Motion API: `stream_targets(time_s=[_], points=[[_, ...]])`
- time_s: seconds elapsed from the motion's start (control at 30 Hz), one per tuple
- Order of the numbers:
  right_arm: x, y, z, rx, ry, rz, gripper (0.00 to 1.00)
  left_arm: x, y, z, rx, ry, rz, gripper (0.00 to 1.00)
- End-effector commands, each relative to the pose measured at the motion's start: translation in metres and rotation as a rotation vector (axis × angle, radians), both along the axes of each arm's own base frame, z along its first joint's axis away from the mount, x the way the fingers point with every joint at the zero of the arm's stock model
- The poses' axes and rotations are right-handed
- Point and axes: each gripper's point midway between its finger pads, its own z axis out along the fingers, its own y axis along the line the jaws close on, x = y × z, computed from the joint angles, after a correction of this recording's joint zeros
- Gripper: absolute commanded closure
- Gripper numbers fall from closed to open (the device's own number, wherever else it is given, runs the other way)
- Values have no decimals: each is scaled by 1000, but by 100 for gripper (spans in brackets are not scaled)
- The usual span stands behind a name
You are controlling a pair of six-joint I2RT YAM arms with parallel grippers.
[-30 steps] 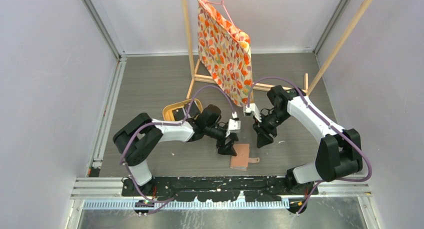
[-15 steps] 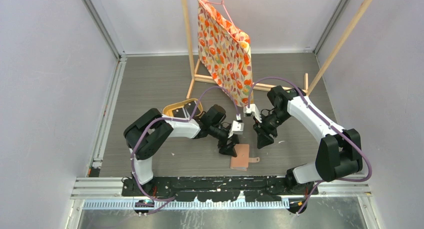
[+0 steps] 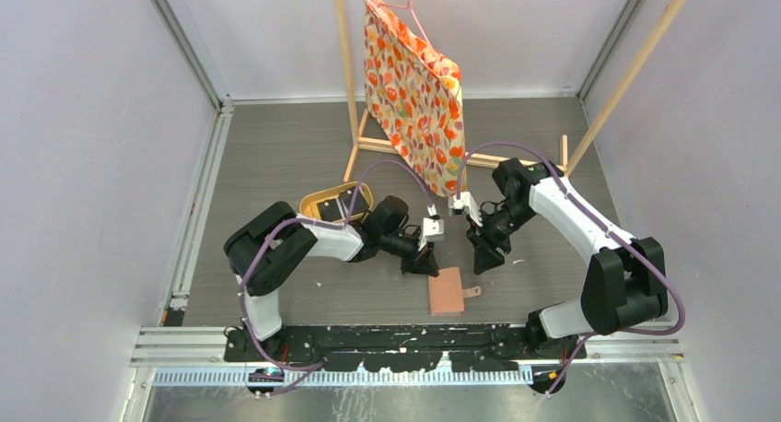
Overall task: Put the credit cards into the card holder
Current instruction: Adjust the card holder at the center of the board.
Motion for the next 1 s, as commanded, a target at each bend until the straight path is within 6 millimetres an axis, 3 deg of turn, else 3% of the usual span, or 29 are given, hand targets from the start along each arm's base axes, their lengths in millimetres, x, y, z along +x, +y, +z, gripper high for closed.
stream_targets(time_s=[0.0,0.2,0.33,0.7,0.8,0.97], points=[[5,5,13,39,-34,7,51,5,12,-8,45,-22,94,100],[5,12,13,74,-10,-19,51,23,37,-5,86,-73,326,100],[11,25,9,80,-19,-79,52,32,59,1,89,-10,562,100],[54,74,-12,19,-199,-263,51,20,132,-24,180,161,1185,100],[65,82,-17,18,-194,-300,51,14,138,-18,139,186,1235,100],[72,94,-28,13,-126,-323,51,7,129,-15,80,197,1219,100]])
